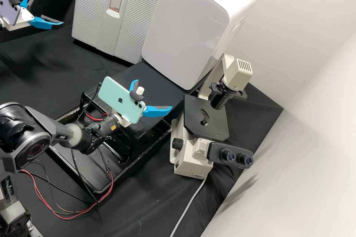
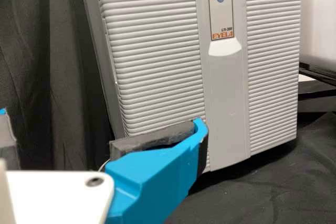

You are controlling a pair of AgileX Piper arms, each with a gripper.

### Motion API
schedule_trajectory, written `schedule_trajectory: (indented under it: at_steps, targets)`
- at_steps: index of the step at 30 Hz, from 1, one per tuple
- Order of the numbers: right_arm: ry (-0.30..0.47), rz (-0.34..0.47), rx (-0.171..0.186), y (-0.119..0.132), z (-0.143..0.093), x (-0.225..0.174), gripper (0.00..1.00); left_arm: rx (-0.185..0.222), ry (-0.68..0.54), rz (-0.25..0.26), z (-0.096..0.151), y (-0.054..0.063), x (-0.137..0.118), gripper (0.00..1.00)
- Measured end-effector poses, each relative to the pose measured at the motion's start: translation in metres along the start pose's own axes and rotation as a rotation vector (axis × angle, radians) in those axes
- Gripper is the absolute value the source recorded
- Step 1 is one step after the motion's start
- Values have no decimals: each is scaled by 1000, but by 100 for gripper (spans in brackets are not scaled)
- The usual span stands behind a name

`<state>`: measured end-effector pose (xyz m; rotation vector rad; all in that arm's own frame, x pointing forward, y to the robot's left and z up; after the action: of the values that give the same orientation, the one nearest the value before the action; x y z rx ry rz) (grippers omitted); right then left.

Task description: Open the incubator door

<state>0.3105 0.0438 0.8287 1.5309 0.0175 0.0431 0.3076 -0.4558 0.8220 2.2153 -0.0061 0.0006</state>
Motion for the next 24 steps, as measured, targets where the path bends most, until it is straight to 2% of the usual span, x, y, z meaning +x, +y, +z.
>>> schedule_trajectory:
  at_steps: [14, 16, 24]
  targets:
    - [0, 0, 0, 0, 0, 0, 100, 0, -3, 0, 0, 0, 0, 100]
    - [0, 0, 0, 0, 0, 0, 100, -11, -17, -9, 0, -2, 1, 100]
    - [0, 0, 0, 0, 0, 0, 100, -39, -68, -20, -17, -5, 28, 100]
